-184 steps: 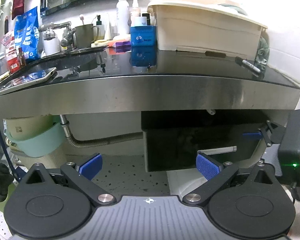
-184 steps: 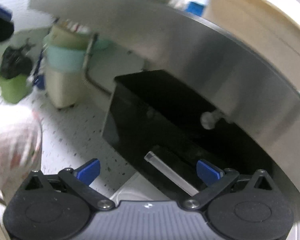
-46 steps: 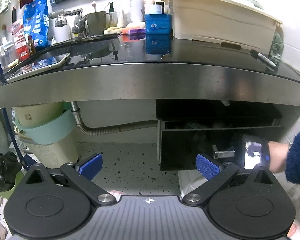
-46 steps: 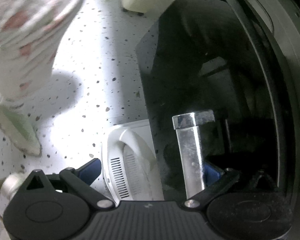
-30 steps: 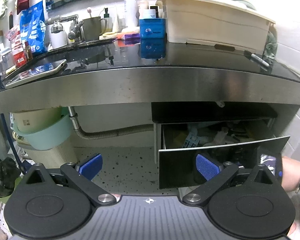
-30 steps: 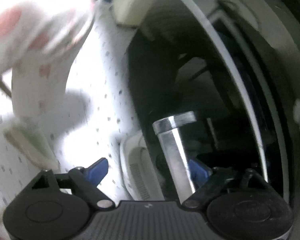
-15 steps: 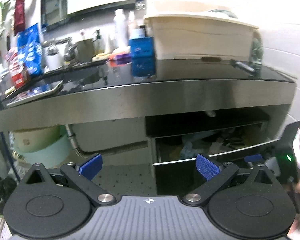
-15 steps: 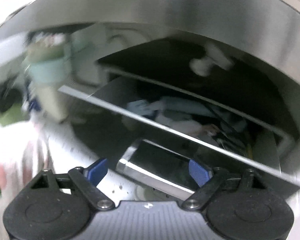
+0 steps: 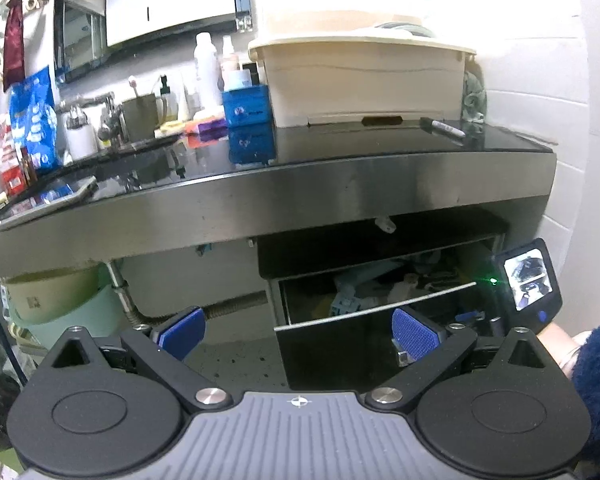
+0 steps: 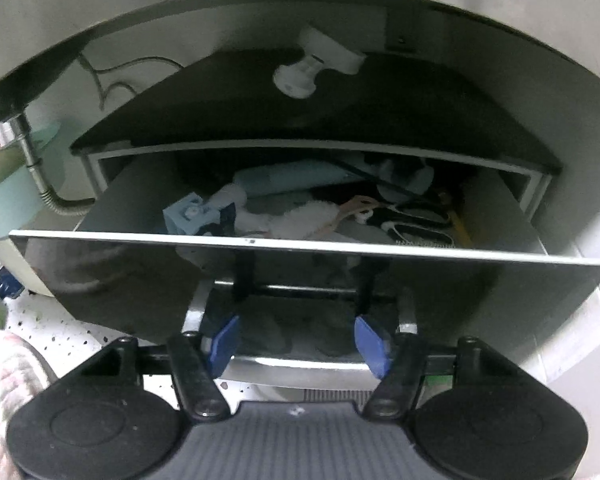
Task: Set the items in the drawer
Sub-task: 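Pull the black drawer open with the right gripper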
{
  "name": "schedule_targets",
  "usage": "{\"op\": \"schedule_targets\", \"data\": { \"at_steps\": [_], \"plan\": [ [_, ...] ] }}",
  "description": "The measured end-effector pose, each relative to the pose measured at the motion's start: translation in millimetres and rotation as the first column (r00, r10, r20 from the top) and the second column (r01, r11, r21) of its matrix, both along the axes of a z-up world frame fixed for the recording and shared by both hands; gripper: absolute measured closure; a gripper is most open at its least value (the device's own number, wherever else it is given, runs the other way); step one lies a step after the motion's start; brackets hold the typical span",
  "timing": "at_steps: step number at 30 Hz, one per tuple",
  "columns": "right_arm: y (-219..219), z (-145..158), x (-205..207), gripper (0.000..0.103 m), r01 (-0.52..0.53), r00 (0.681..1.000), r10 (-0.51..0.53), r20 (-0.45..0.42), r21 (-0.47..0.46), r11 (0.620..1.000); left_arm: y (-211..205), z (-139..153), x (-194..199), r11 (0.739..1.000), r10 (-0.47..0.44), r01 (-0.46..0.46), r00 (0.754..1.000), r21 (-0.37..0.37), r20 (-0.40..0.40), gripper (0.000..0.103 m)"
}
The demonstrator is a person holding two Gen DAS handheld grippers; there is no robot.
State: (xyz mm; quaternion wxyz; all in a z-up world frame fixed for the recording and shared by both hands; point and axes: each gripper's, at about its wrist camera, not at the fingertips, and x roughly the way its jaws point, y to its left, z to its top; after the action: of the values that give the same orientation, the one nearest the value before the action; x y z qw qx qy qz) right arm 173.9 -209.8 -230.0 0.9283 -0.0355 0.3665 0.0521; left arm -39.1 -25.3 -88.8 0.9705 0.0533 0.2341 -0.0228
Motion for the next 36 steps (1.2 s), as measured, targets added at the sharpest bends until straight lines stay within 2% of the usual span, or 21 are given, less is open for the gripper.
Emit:
{"op": "schedule_targets", "data": {
  "at_steps": [3,6,10,14,23,36],
  "plan": [
    [-1.6,-3.8,2.8,0.040,0.060,0.998,-0.059,-0.018,0.022,0.998,-0.8,-1.2,-0.7,1.000,-0.006,0.006,1.000,0.000,-0.004,0.002],
    [3.6,-6.5,5.6,0.040,0.072,0.997,-0.072,-0.020,-0.023,0.997,-1.6,-1.3,-2.7,1.000,-0.010,0.010,1.000,0.001,0.003,0.002],
    [5.2,-7.9,8.6,0.039,0.089,0.996,-0.090,-0.027,-0.031,0.996,-1.2,-1.1,-4.4,1.000,-0.013,0.013,1.000,-0.003,0.011,0.002],
    [2.8,-10.1,8.6,0.033,0.088,0.996,-0.089,-0.025,-0.034,0.996,0.1,-1.4,-4.4,1.000,-0.016,0.016,1.000,-0.013,0.006,0.002],
    [-1.2,-13.3,5.5,0.032,0.070,0.997,-0.070,-0.010,-0.020,0.997,4.0,-0.1,-5.2,1.000,-0.008,0.008,1.000,-0.020,0.003,0.002],
    [0.2,-10.2,-0.5,0.032,0.077,0.996,-0.077,-0.035,-0.019,0.997,6.5,0.4,-3.4,1.000,-0.011,0.011,1.000,-0.022,-0.009,0.002]
  ]
}}
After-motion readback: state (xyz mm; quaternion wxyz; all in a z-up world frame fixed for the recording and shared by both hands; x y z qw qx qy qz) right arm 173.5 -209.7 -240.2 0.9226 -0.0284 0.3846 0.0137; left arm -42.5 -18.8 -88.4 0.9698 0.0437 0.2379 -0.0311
